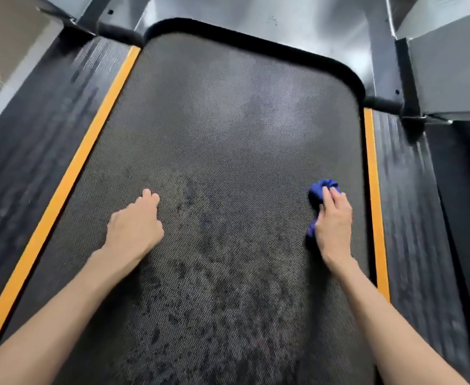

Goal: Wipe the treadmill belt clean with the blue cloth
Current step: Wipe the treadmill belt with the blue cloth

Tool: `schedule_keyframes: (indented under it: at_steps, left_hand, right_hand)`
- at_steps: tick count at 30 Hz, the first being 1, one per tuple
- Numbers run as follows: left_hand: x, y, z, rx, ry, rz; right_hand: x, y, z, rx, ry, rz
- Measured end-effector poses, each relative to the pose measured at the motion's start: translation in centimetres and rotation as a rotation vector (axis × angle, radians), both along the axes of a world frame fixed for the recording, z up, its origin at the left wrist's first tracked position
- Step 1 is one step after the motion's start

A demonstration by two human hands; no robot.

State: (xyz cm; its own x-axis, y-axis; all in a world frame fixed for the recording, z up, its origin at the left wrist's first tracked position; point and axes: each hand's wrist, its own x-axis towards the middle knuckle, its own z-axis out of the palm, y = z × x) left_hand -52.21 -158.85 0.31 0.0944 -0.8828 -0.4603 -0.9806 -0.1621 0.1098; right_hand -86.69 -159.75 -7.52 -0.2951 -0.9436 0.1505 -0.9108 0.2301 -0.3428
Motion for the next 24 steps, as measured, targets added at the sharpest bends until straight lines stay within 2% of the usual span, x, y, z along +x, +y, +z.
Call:
schedule_keyframes:
  at_steps: [2, 3, 7, 9, 11, 13, 15, 17, 20, 22, 24]
  left_hand:
    - [-0.4, -0.5, -0.2, -0.013, -0.051, -0.048]
    - [-0.5, -0.7, -0.2, -0.022, -0.09, -0.08]
    - [-0.8, -1.4, 0.2, -0.007, -0.156, -0.124]
    - [-0.7, -1.2, 0.2, -0.017, -0.149, -0.124]
    - [-0.4, -0.8, 0.0, -0.031, -0.124, -0.12]
    - [-0.1, -0.5, 0.2, -0.023, -0.085, -0.099]
    - [0.4, -0.7, 0.5, -0.014, -0.05, -0.061]
    - [0.7, -1.3, 0.8, -0.014, -0.006, -0.02]
    - [1.0, -1.9, 0.9, -0.005, 0.023, 0.003]
    - [0.7, -1.9, 1.1, -0.002, 0.002, -0.013]
    - [0.3, -1.7, 1.3, 0.002, -0.027, -0.033]
  right_hand:
    - [1.9, -0.9, 0.4, 0.008, -0.005, -0.13]
    - [4.0, -0.9, 0.9, -0.026, 0.014, -0.115]
    - [15.2, 2.2, 1.1, -0.048, -0.068, 0.315]
    - [19.2, 3.8, 0.4, -0.048, -0.031, 0.491]
    - [20.3, 3.4, 0.0, -0.045, 0.002, 0.563]
    - [19.5, 2.0, 0.5, -0.076, -0.076, 0.594]
    - [17.9, 0.5, 1.5, -0.141, -0.197, 0.528]
    - [15.3, -1.2, 2.8, -0.147, -0.297, 0.333]
    - [8.9, -3.7, 3.8, 0.078, -0.431, 0.047]
    - [5.0, -4.5, 3.3, 0.191, -0.406, -0.082]
    - [3.8, -4.7, 3.0, 0.195, -0.337, -0.175]
